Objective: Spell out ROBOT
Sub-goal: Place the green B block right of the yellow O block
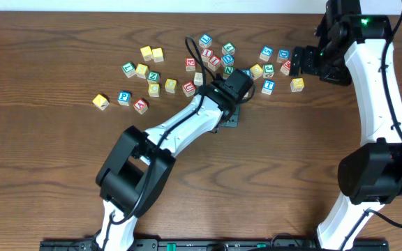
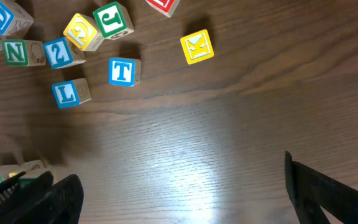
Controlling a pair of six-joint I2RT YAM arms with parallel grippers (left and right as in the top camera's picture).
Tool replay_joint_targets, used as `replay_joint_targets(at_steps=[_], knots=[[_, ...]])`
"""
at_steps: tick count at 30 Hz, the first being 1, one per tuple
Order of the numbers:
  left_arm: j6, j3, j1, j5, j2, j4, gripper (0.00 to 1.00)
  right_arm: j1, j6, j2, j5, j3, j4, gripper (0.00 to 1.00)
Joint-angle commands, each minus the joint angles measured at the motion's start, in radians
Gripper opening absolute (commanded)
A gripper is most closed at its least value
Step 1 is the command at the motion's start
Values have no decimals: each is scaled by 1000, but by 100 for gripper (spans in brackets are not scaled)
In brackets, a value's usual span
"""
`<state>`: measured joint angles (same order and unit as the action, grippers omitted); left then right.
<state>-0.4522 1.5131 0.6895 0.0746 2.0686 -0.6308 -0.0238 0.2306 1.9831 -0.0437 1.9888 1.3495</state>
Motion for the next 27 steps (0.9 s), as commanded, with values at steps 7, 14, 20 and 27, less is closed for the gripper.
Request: replay_joint_targets(at_steps=[7,14,20,27], knots=[[-33,-8,4,23,64,19,31,-4,-3,-1,15,11,8,99],[-44,-8,4,19,64,19,43,-4,-3,-1,15,11,8,99],[-34,18,1,19,52,2,44,-4,-3,-1,15,11,8,99],[103,139,-54,19,-67,-72,44,-4,-3,-1,15,11,9,99]])
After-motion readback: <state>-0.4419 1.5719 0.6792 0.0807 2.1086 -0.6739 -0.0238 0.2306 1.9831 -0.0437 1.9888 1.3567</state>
